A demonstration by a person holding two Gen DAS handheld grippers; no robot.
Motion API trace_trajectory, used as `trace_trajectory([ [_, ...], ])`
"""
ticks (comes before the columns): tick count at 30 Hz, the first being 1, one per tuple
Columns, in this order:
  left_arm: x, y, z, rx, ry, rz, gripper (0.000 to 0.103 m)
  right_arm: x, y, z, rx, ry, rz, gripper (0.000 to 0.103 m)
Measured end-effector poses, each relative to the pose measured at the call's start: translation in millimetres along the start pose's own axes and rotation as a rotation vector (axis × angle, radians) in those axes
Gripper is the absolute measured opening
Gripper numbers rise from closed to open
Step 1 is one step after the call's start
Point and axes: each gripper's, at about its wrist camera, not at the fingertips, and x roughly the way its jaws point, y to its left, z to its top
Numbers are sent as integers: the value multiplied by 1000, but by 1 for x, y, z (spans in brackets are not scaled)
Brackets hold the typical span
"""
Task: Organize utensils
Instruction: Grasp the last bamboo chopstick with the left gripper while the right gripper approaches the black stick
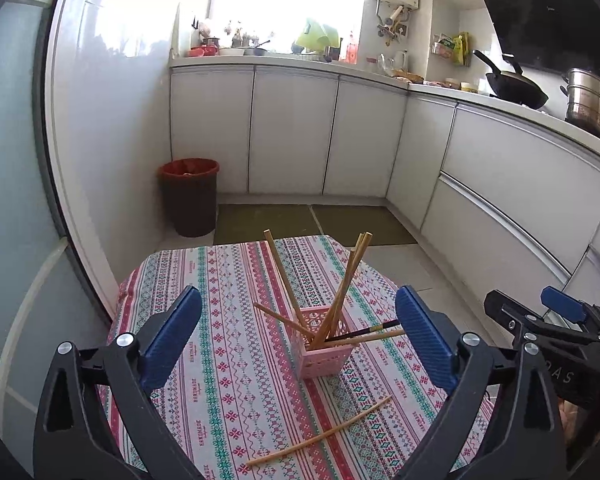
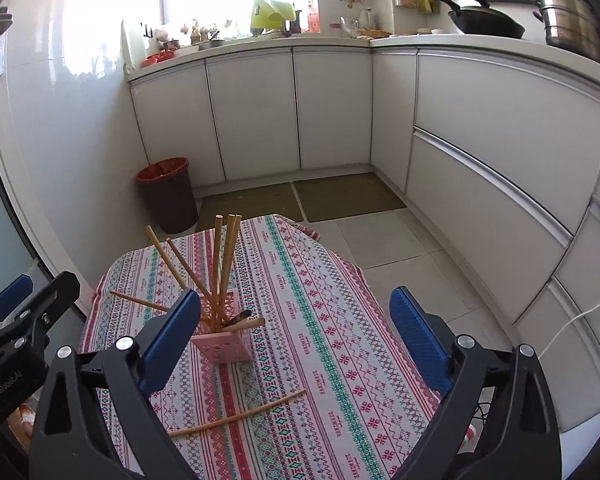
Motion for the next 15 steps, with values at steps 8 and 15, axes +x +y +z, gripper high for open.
trace_trajectory([
  [8, 28, -19, -30, 125, 181, -13, 96, 2, -22, -22, 20, 92, -23, 94],
  [15, 96, -43, -95, 244, 527, -116, 96, 11, -55, -61, 85, 251, -26, 95],
])
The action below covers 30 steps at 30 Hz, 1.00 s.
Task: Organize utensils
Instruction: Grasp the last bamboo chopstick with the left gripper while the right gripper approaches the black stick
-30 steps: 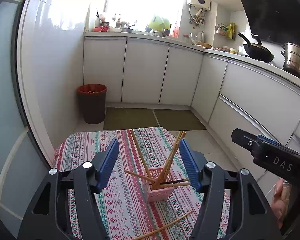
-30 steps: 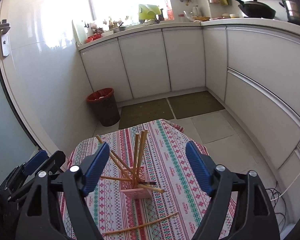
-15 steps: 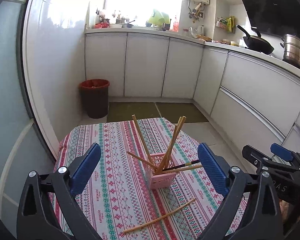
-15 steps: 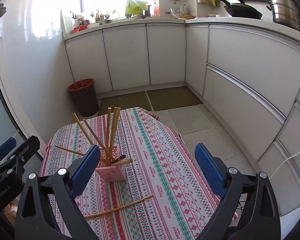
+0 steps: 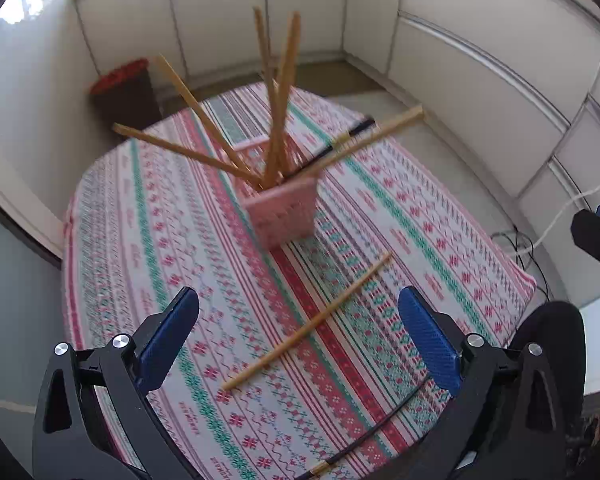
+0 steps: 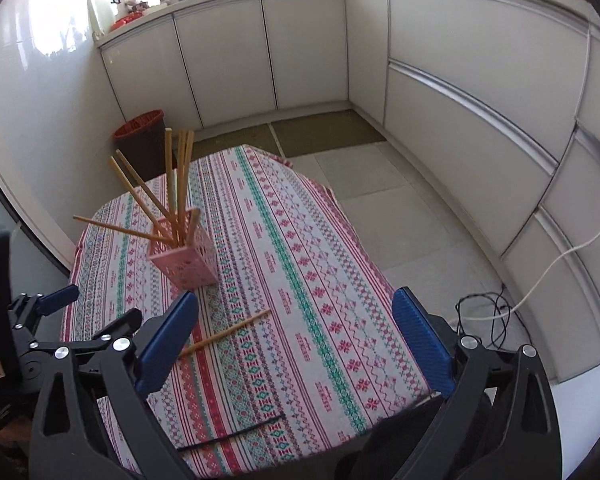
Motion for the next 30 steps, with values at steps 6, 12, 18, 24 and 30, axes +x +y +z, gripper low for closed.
trace_trajectory([
  [6, 56, -30, -13, 113, 123, -43, 96, 20, -28, -20, 61, 104, -32, 94],
  [12, 88, -70, -18, 284, 128, -97, 89, 27, -53, -19, 149, 150, -27, 94],
  [18, 121, -83, -3, 298, 162, -147, 74, 31, -63, -17, 165, 160, -52, 94],
  [24, 142, -85, 6, 319, 184, -121, 49, 34, -71, -16, 173, 168, -71, 94],
  [30, 137, -86, 5, 381, 178, -85, 13, 42, -68, -22, 198, 224, -39, 94],
])
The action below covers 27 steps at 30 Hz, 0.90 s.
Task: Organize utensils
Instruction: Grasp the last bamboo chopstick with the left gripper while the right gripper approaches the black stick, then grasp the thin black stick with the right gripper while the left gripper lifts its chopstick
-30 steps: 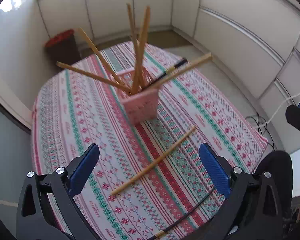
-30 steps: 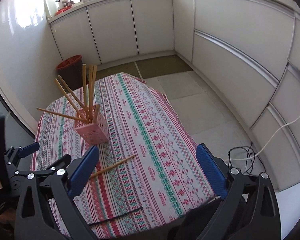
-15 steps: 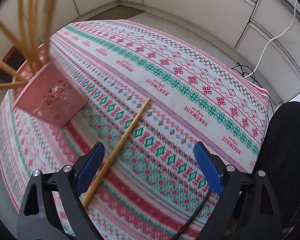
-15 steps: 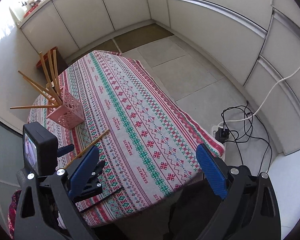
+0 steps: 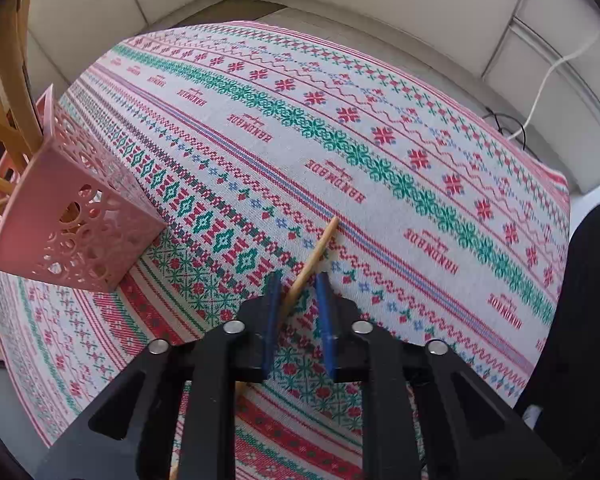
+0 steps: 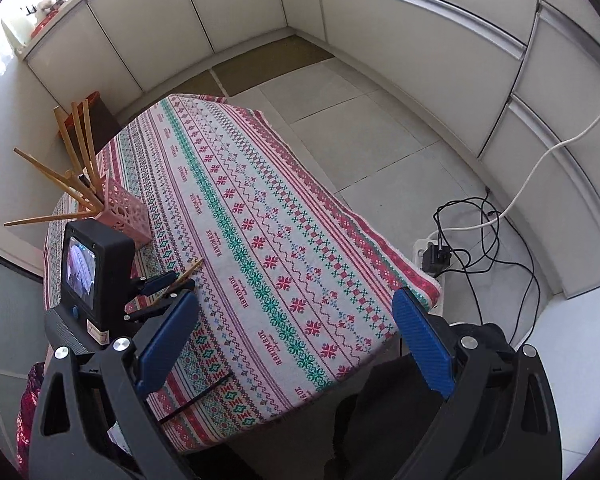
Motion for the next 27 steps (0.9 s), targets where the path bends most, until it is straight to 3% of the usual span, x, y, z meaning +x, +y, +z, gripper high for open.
trace_trajectory([
  [5, -10, -4, -17, 52, -24, 54, 5, 11, 9, -11, 18, 84, 32, 94],
  [9, -26, 2, -43, 54, -48, 98, 5, 27, 14, -24, 79, 195, 75, 94],
  [13, -62, 10, -63, 15, -120, 130, 5, 51, 25, -40, 143, 310, 94, 78],
  [18, -125, 28, -91, -93, -278, 159, 5, 90, 45, -70, 227, 473, 80, 56],
  [23, -162, 32, -110, -156, -390, 174, 5, 116, 70, -89, 254, 512, 1, 41],
  [27, -182, 32, -117, -169, -454, 175, 5, 128, 88, -90, 278, 504, -74, 37],
])
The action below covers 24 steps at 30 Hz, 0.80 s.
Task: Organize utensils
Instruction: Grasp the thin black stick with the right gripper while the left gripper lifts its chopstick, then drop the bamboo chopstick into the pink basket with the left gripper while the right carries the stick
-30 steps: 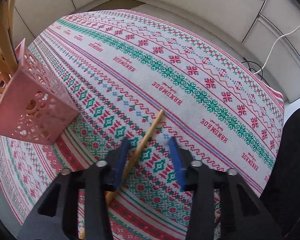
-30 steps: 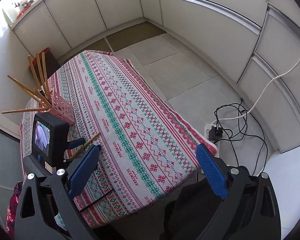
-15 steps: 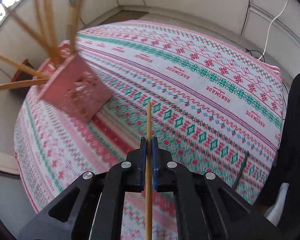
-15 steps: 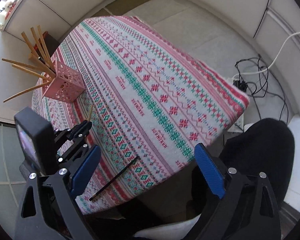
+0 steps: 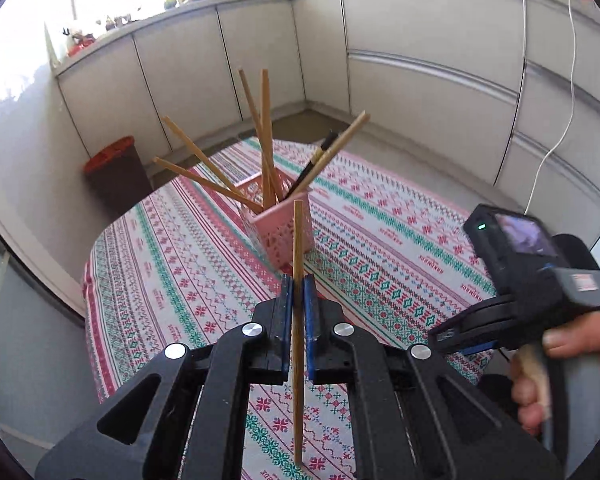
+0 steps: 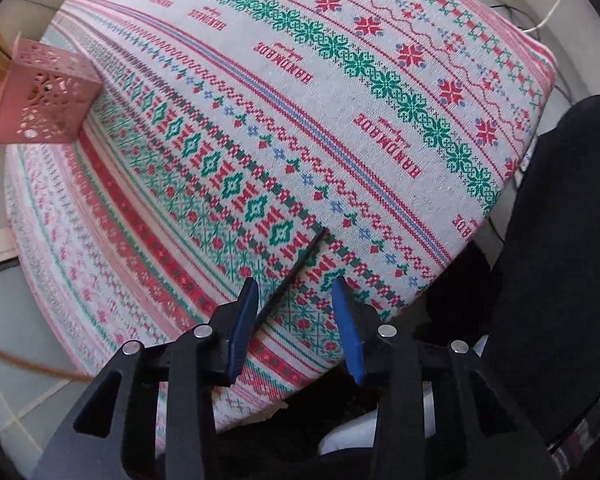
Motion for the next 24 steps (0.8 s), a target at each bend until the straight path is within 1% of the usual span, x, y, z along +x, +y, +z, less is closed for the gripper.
trace_trajectory([
  [1, -3, 2, 0, -7, -13, -2, 5, 2, 6, 0, 3, -1, -7, 30],
  [3, -7, 8, 1, -25, -28, 0, 5, 4, 16, 0, 35, -12, -25, 26],
  [4, -8, 12, 1, -39, -32, 1, 5, 6, 21, 0, 35, -11, -27, 16],
  [5, -9, 16, 0, -51, -34, 4, 5, 6, 26, 1, 42, -19, -30, 11],
  [6, -10, 20, -1, -61, -34, 7, 5, 8, 29, 1, 57, -16, -14, 9],
  [10, -12, 29, -4, -100, -38, 18, 5, 9, 30, 8, 102, 9, 13, 7],
  [11, -12, 31, -4, -112, -39, 19, 5, 9, 29, 10, 113, 15, 33, 6],
  [13, -14, 34, -3, -134, -45, 24, 5, 0, 23, 26, 106, 7, 95, 5],
  [17, -20, 40, 1, -198, -70, -2, 5, -8, 15, 35, 95, -6, 160, 5],
  [19, -23, 43, 4, -230, -83, -22, 5, -21, 13, 39, 62, -46, 191, 5],
  [21, -27, 44, 7, -261, -94, -36, 5, -40, 12, 40, -1, -110, 227, 5],
  [24, -30, 41, 12, -279, -106, -22, 5, -70, 5, 39, -110, -214, 274, 5],
])
